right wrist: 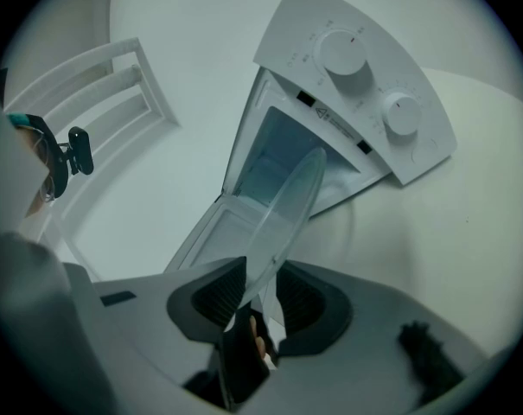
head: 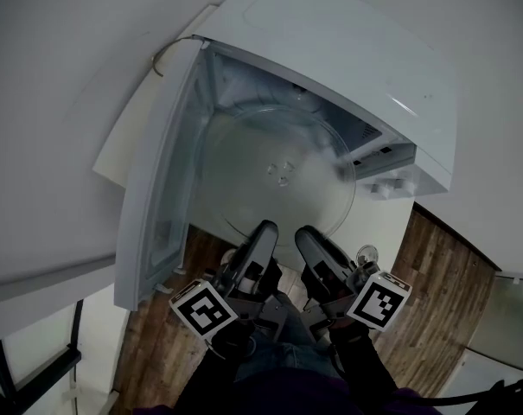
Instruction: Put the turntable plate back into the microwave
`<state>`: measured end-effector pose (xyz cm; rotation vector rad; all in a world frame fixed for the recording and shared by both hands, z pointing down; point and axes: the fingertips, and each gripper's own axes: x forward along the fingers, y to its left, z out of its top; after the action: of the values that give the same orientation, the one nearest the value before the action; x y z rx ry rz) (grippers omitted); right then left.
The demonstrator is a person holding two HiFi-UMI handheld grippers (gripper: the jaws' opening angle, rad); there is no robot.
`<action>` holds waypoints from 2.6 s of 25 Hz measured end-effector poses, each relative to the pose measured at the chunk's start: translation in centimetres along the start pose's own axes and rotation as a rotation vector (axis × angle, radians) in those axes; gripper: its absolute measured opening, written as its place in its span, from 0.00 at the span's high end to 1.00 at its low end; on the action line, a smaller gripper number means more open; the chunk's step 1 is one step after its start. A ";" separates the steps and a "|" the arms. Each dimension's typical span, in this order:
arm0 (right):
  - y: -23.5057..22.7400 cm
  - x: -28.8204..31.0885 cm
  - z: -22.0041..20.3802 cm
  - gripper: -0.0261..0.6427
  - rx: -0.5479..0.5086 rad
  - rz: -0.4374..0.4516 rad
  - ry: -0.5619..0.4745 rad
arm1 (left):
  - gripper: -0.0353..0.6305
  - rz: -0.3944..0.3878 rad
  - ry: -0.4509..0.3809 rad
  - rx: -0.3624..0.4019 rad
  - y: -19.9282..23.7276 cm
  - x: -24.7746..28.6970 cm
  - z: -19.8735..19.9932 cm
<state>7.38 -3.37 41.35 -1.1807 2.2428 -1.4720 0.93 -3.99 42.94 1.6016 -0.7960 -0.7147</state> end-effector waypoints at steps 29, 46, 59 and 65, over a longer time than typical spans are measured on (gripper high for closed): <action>-2.6 4.4 3.8 0.79 -0.080 -0.034 -0.108 | 0.83 -0.077 0.053 0.008 2.1 5.8 3.2; -4.5 7.0 6.2 0.78 -0.077 -0.069 -0.183 | 0.83 -0.084 0.135 0.014 3.7 9.7 5.2; -5.2 7.8 7.4 0.78 -0.090 -0.075 -0.223 | 0.83 -0.113 0.150 -0.029 3.9 11.5 5.4; -5.5 7.7 7.6 0.78 -0.078 -0.091 -0.249 | 0.83 -0.123 0.187 0.002 3.8 12.0 5.4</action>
<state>9.39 -14.99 44.20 -1.4206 2.1191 -1.2005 3.20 -17.27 45.43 1.7025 -0.5665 -0.6402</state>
